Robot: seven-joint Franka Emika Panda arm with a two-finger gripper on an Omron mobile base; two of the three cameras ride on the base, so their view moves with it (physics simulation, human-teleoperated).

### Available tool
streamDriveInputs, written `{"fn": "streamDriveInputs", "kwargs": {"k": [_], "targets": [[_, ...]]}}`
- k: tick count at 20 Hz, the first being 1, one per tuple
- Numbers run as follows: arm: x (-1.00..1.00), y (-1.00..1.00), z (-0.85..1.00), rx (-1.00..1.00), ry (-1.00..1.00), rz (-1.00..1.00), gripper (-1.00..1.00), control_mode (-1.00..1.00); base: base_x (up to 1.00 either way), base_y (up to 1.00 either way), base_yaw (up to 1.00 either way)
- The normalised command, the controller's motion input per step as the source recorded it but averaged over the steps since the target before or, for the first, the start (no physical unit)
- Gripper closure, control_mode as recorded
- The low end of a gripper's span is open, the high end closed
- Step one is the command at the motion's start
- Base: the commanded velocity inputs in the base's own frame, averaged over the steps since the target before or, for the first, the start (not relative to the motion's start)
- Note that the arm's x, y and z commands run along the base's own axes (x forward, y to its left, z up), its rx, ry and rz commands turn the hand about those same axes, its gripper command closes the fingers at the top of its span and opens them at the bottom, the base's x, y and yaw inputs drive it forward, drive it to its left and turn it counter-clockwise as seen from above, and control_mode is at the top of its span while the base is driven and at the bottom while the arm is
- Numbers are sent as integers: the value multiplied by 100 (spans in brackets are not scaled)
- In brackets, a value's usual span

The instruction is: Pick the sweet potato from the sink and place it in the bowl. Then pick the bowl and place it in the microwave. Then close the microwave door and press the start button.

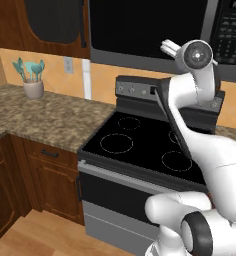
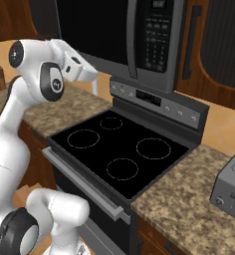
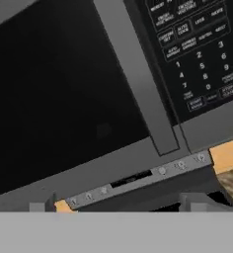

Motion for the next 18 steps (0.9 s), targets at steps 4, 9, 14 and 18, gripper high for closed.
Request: {"fn": "streamDriveInputs", "kwargs": {"k": [4, 9, 14, 18], "targets": [[-92, 0, 0, -48, 5, 0, -100, -100, 0, 0, 0], [-94, 0, 0, -53, -2, 0, -100, -100, 0, 0, 0], [-66, -9, -3, -31, -19, 0, 100, -100, 0, 0, 0], [-18, -57, 0, -3, -4, 0, 100, -100, 0, 0, 0]]}}
